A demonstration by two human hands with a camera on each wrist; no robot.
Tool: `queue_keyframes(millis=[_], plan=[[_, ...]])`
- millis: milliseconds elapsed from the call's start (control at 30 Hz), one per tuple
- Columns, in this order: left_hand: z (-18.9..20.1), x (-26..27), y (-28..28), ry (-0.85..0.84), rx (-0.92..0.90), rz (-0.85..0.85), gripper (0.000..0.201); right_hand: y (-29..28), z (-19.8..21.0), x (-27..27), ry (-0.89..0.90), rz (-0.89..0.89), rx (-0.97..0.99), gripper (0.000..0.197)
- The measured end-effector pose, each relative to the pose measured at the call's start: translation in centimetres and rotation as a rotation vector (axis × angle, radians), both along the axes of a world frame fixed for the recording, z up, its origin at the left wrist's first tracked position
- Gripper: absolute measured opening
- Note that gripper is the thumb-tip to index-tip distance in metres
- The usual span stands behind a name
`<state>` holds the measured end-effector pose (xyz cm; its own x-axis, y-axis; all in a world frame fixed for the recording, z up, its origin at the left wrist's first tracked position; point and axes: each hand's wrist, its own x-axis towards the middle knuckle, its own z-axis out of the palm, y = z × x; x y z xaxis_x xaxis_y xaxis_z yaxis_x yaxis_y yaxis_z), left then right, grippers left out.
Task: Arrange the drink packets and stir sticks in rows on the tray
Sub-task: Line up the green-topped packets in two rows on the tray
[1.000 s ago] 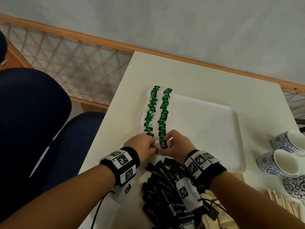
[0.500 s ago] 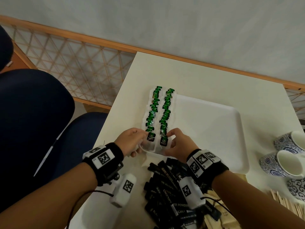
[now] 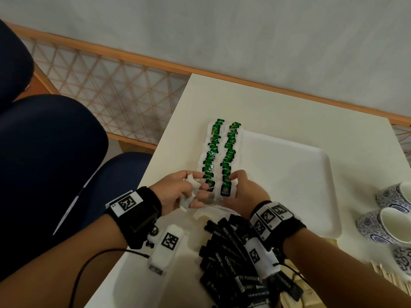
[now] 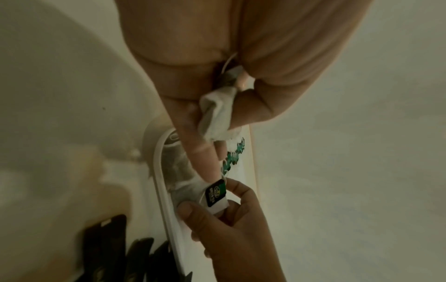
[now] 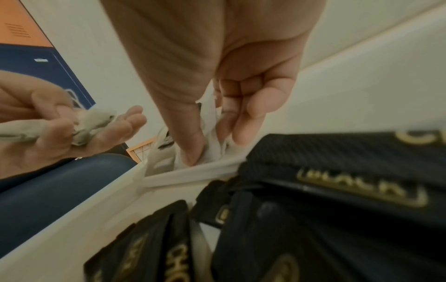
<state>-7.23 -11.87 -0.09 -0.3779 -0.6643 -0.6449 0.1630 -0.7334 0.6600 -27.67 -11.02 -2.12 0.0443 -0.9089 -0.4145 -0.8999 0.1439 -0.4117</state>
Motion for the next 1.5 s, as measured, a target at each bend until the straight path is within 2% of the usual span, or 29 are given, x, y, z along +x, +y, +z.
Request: queue_keyframes(millis=[133, 200, 267, 333, 433, 533, 633, 667, 700, 767, 833, 967, 1100, 1167, 1300, 1400, 1500], plan=[[-0.1, -0.1, -0.2, 0.027, -0.011, 0.004, 0.059, 0.2, 0.8, -0.6, -0.013, -0.029, -0.077, 0.071], [0.0, -0.3, -0.2, 0.049, -0.020, -0.001, 0.061, 0.4, 1.5, -0.6, -0.098, -0.017, -0.189, 0.059], [0.3, -0.7, 0.0, 0.045, -0.059, -0.048, 0.062, 0.4, 2.3, -0.2, -0.261, 0.013, -0.265, 0.038], [0.4, -1.2, 0.2, -0.044, -0.159, -0.146, 0.066, 0.3, 3.0, 0.5, -0.395, 0.037, -0.232, 0.023], [0.2, -1.6, 0.3, -0.127, -0.254, -0.252, 0.075, 0.2, 3.3, 1.5, -0.419, 0.025, -0.150, 0.021], [0.0, -1.8, 0.4, -0.131, -0.262, -0.224, 0.067, 0.1, 3.1, 1.9, -0.431, -0.005, -0.123, 0.008], [0.6, -1.6, 0.6, -0.088, -0.183, -0.139, 0.029, 0.0, 3.3, 1.5, -0.557, -0.095, -0.121, 0.002], [0.9, -1.4, 0.6, -0.131, -0.156, -0.139, 0.019, -0.1, 3.5, 1.4, -0.601, -0.117, -0.123, 0.002], [1.0, -1.1, 0.7, -0.187, -0.131, -0.146, 0.022, -0.1, 3.6, 1.2, -0.646, -0.136, -0.125, 0.006], [1.0, -0.7, 0.6, -0.230, -0.095, -0.129, 0.043, 0.0, 3.8, 1.2, -0.751, -0.178, -0.115, 0.014], [1.2, -0.5, 0.5, -0.200, -0.072, -0.105, 0.050, 0.1, 3.7, 1.1, -0.834, -0.204, -0.102, 0.021], [1.6, -0.7, 0.6, -0.312, -0.125, -0.192, 0.042, 0.1, 3.9, 1.2, -0.939, -0.244, -0.090, 0.023], [1.2, -0.9, 0.7, -0.343, -0.117, -0.203, 0.047, 0.4, 4.1, 1.0, -1.011, -0.230, -0.106, 0.023], [1.1, -0.9, 0.8, -0.354, -0.144, -0.207, 0.041, 0.4, 4.0, 0.9, -1.040, -0.216, -0.086, 0.026], [0.9, -1.0, 0.8, -0.328, -0.235, -0.137, 0.016, 0.6, 3.8, 0.9, -1.027, -0.171, -0.024, 0.017], [0.8, -0.9, 0.7, -0.316, -0.285, -0.091, 0.006, 0.5, 3.6, 0.7, -0.978, -0.195, -0.004, 0.030], [0.7, -0.9, 0.7, -0.354, -0.363, -0.114, 0.005, 0.2, 3.5, 0.7, -0.831, -0.184, -0.054, 0.034]])
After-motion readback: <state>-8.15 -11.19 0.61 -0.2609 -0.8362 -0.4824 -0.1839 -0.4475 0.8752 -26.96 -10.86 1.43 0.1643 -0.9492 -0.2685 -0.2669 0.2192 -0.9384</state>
